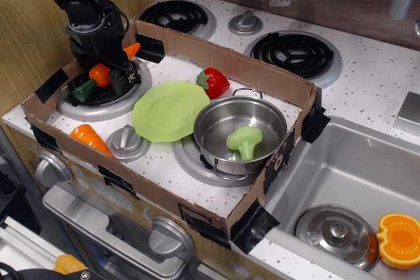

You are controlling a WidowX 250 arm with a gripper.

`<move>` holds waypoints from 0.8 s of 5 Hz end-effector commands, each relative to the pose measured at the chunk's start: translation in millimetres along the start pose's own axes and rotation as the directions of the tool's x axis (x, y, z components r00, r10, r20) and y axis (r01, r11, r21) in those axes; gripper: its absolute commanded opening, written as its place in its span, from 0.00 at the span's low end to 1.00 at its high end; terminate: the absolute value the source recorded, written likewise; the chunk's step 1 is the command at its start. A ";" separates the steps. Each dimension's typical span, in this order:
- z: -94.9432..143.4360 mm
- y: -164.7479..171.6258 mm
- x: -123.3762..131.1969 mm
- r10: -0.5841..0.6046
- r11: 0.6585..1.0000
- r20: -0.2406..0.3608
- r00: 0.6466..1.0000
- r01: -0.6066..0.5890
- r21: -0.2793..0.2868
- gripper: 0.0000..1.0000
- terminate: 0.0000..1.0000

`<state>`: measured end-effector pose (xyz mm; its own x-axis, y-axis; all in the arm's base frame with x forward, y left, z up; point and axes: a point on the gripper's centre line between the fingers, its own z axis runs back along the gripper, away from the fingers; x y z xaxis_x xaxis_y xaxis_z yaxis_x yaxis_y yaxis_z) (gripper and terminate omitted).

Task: Take carrot off plate

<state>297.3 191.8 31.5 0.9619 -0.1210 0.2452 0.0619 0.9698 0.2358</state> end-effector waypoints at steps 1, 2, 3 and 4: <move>47.5 2.3 34.0 -0.043 0.991 0.061 0.997 0.035 0.125 1.00 0.00; 60.7 -5.8 40.3 -0.063 0.982 0.069 0.996 0.049 0.180 1.00 0.00; 73.1 -23.4 48.2 -0.038 0.977 0.050 0.998 0.027 0.210 1.00 0.00; 78.8 -44.1 55.1 -0.030 0.985 0.013 0.999 0.027 0.171 1.00 0.00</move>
<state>319.8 122.8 86.9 0.9689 -0.1579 0.1904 0.0747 0.9207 0.3832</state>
